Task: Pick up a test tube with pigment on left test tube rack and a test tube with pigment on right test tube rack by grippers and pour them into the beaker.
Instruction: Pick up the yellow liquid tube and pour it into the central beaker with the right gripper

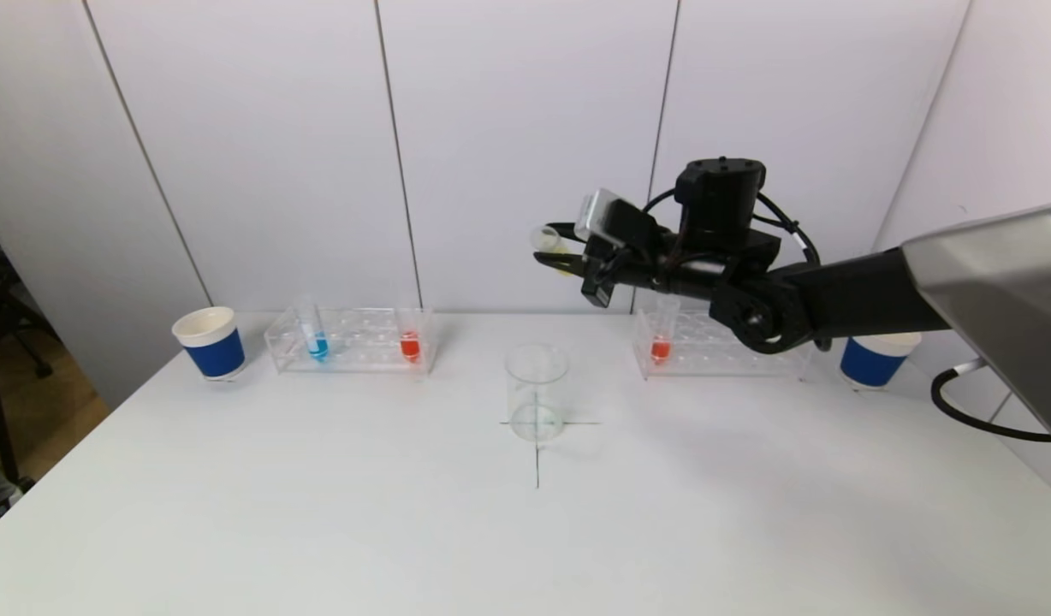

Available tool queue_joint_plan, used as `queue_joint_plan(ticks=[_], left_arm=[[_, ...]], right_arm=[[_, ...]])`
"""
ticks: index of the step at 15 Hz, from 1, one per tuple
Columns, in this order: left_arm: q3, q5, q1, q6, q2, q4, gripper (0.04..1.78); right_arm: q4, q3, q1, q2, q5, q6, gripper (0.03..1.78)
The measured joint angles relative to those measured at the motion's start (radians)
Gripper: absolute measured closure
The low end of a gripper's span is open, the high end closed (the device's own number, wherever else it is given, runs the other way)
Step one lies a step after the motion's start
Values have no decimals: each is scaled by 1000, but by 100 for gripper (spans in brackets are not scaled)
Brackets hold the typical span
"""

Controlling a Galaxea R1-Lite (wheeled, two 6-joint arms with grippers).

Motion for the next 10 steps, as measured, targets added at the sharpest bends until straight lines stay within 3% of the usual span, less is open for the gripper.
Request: queue_joint_plan(ticks=[4, 10], left_arm=[[0, 0, 0, 0, 0, 0, 6], [0, 0, 0, 0, 0, 0, 6]], right_arm=[[-21, 11, -17, 13, 25, -63, 135], [-188, 111, -18, 39, 26, -133, 135]])
